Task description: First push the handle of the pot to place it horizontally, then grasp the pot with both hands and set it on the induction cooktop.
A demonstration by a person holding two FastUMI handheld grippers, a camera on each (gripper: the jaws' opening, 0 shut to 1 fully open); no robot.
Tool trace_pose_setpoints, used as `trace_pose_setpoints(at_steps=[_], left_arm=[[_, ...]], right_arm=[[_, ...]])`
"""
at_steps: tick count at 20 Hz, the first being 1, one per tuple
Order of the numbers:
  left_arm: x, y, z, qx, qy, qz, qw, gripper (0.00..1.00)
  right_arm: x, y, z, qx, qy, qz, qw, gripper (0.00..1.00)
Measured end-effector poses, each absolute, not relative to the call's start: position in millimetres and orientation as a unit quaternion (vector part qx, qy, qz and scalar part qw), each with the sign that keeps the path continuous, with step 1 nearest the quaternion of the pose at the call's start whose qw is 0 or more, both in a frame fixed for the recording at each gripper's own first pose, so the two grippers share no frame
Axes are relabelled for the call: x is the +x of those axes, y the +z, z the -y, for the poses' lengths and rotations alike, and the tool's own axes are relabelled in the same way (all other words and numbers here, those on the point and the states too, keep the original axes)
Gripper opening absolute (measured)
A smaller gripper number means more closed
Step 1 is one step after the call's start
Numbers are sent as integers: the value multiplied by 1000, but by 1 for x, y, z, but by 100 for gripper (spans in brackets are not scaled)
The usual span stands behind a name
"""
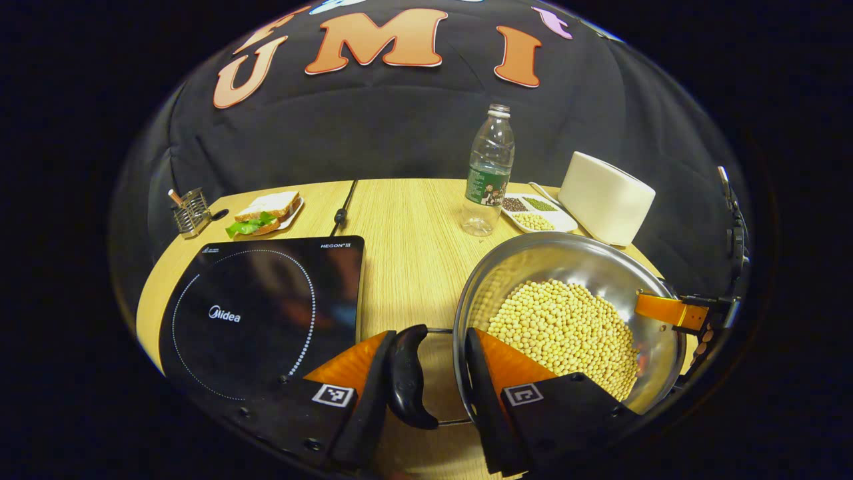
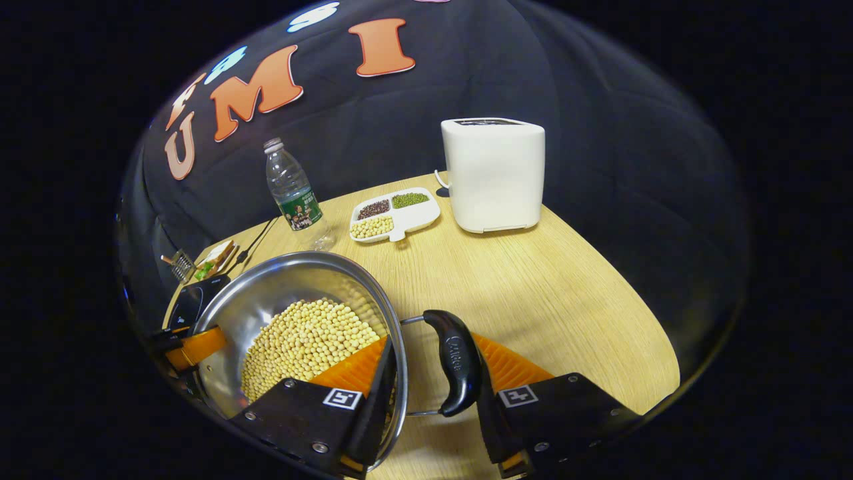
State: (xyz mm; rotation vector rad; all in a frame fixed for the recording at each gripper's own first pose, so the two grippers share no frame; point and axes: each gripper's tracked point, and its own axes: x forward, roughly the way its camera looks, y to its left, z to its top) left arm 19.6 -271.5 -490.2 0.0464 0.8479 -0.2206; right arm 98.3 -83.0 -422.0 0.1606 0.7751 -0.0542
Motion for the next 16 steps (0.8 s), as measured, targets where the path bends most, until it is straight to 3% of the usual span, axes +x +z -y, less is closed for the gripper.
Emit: trace_pose_setpoints(at_steps=[1,3,7,9,16], left_arm=[[20,-489,272,18,-105,-418,902,68],[15,-490,271,5,-99,-443,891,60],[17,-459,266,8,-106,-415,904,59],[17,-443,262,2,-107,-407,907,61],[12,-402,230,-8,-105,-393,914,61]], right_arm=[[98,-421,84,86,-27,-379,921,57],[91,-418,81,96,-29,-383,918,52],[87,-389,75,115,-29,-358,926,45],[85,-377,68,122,-24,-351,928,49],[75,-336,38,125,-12,-332,935,49]])
